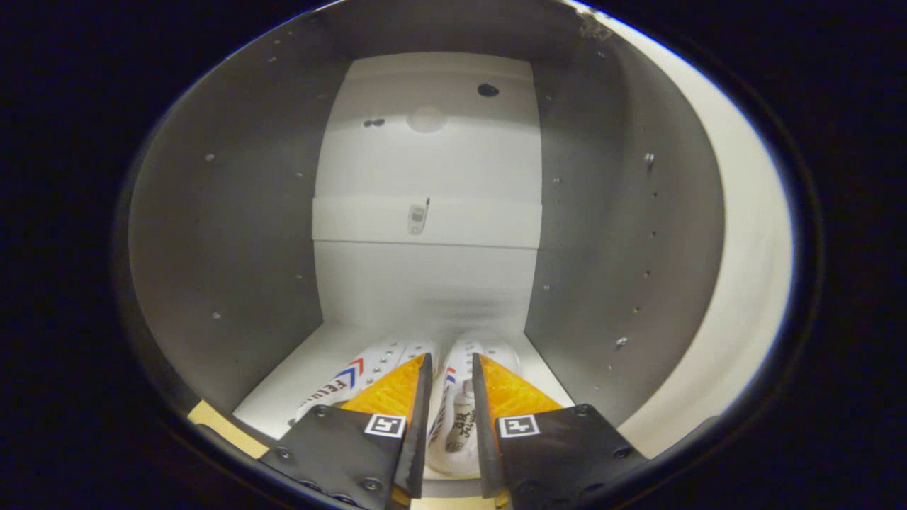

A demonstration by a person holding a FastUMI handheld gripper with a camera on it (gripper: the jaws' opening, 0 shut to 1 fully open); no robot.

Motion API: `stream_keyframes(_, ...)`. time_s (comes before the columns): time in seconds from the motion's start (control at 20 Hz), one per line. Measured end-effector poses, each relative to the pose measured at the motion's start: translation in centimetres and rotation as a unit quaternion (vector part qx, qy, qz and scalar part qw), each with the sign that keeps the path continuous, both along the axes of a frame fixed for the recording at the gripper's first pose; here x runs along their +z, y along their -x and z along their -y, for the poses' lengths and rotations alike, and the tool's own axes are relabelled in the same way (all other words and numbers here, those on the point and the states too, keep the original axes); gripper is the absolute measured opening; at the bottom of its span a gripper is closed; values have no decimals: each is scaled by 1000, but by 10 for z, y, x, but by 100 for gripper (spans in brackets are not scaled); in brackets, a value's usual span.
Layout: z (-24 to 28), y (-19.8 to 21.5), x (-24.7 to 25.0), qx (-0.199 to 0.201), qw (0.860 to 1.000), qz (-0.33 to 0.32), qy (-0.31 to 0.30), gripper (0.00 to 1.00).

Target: Open the shoe cabinet door, grab the shoes and put them into the shoe cabinet, then close the shoe cabinet door.

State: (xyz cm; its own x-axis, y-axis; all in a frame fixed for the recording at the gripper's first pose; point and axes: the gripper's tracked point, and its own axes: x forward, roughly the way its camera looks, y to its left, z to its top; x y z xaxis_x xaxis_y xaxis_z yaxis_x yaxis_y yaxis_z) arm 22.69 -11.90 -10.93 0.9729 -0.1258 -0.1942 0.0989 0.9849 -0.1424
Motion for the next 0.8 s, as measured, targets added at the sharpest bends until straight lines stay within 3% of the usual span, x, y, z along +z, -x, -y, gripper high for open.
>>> stream_keyframes(0.4,-33,91,84,17,994,107,12,33)
stream_keyframes(0.8,-25,183,148,-1,985,173,-25,33)
